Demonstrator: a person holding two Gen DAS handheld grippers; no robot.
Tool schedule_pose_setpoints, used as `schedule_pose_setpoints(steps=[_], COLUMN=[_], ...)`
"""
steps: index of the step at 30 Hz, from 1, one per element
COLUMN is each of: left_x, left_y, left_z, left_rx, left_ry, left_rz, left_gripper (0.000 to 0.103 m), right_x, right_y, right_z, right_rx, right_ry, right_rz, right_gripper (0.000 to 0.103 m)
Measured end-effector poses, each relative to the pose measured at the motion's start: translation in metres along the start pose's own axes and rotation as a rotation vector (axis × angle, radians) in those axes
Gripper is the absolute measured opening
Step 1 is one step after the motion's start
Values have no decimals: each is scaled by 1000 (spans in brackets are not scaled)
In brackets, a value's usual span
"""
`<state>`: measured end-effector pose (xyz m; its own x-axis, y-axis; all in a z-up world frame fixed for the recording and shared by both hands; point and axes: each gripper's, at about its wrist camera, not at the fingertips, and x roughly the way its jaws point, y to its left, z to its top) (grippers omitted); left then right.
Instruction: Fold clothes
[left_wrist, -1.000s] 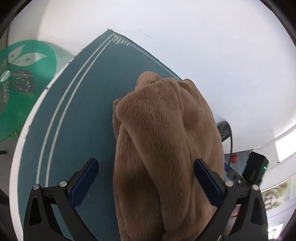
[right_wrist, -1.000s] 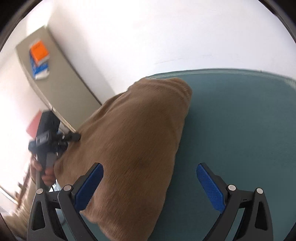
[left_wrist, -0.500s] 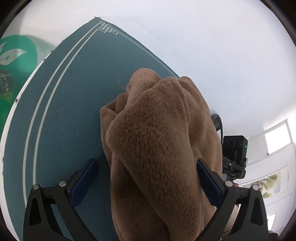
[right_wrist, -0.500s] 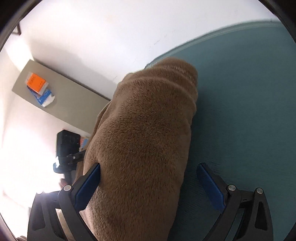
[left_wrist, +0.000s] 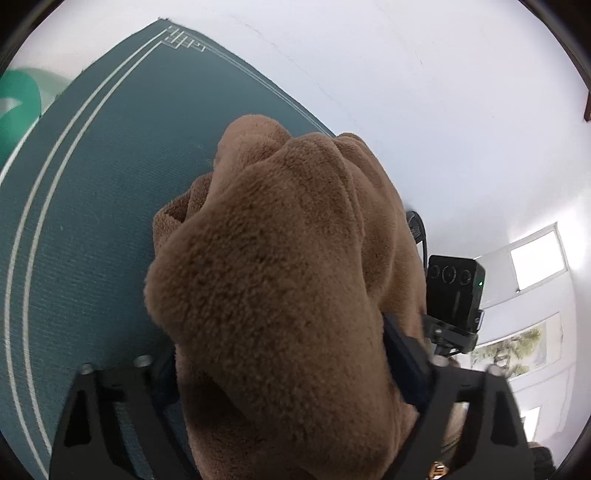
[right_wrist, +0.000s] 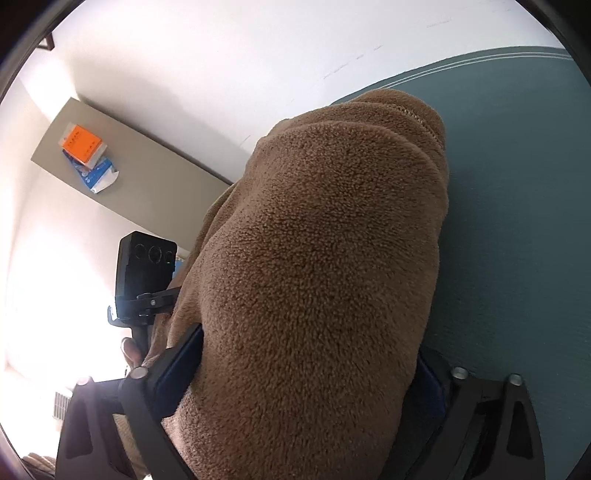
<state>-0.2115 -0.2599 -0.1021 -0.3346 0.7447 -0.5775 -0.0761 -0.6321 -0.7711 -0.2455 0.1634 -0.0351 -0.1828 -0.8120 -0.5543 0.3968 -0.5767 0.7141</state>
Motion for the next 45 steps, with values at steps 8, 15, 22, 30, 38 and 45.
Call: schedule_pose_setpoints(steps=[8, 15, 22, 30, 38, 45], left_x=[1, 13, 69, 175, 325, 364], left_y=[-36, -101, -190, -296, -386, -375], left_z=[-4, -17, -35, -60, -77, -79], left_rx=[11, 101, 233, 346, 354, 308], left_ry=[-36, -11, 84, 224, 346, 373], left_rz=[26, -10, -88, -166, -148, -57], left_gripper=[64, 62, 62, 62, 62, 62], right_x=[-20, -64, -163, -276, -328, -311], right_y=[5, 20, 18, -5, -52, -102], right_z=[-7, -4, -43, -97, -140, -141], right_rx=[40, 1, 20, 94, 224, 316], right_ry=[-90, -182, -318, -465, -549, -520], right_rz=[38, -3, -89, -204, -280, -291], right_gripper=[60, 59, 59, 59, 59, 59])
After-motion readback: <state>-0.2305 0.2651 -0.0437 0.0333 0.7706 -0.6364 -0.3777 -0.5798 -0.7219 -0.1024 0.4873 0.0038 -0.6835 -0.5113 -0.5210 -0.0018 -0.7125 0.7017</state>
